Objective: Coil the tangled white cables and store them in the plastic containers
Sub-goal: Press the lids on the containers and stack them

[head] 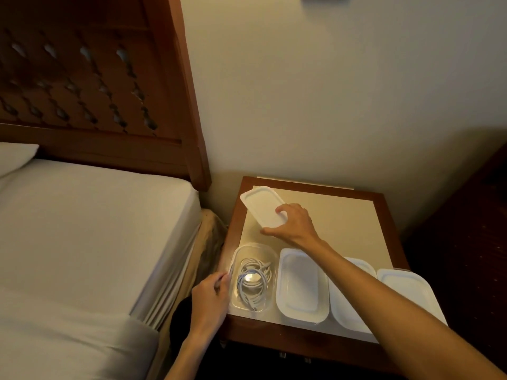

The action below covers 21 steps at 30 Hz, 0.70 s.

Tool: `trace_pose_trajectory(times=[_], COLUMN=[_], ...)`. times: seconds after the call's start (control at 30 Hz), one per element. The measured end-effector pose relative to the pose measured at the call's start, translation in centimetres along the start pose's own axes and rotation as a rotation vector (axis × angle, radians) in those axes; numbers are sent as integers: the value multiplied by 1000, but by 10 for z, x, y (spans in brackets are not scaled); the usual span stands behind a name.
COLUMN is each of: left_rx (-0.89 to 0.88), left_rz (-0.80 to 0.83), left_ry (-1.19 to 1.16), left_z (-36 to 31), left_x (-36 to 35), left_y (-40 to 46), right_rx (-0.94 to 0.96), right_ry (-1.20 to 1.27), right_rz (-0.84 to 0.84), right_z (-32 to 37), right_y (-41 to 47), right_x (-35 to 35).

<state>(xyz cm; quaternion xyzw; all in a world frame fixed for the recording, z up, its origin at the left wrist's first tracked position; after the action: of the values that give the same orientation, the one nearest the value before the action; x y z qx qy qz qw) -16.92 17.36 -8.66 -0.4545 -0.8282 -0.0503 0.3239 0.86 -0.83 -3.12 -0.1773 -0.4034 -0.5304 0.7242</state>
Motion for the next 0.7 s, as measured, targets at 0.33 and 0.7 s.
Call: trace_pose_trajectory(times=[0.33,0.7], left_rx=[-7,-71], left_rz=[112,251], left_ry=[-407,-266], left_z=[-79,-61], left_x=[11,32], left_y=[-16,2], right_rx=[3,526], right_ry=[-73,-79], right_rz=[-92,510], right_z=[60,52], right_y=[-112,-101], right_x=[-7,10])
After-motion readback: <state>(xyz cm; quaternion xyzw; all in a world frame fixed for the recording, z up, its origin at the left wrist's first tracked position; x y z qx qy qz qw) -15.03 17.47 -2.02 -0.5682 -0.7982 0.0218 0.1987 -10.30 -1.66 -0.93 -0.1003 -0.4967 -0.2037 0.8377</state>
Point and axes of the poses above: each hand's wrist, its own y-axis towards the middle knuckle, its own x-axis out of the back of the hand, z = x × y, the point moved 3 cm from there along y, towards the middle knuckle, and after that the axes turned 14 degrees about x, right-handed, at the moved point
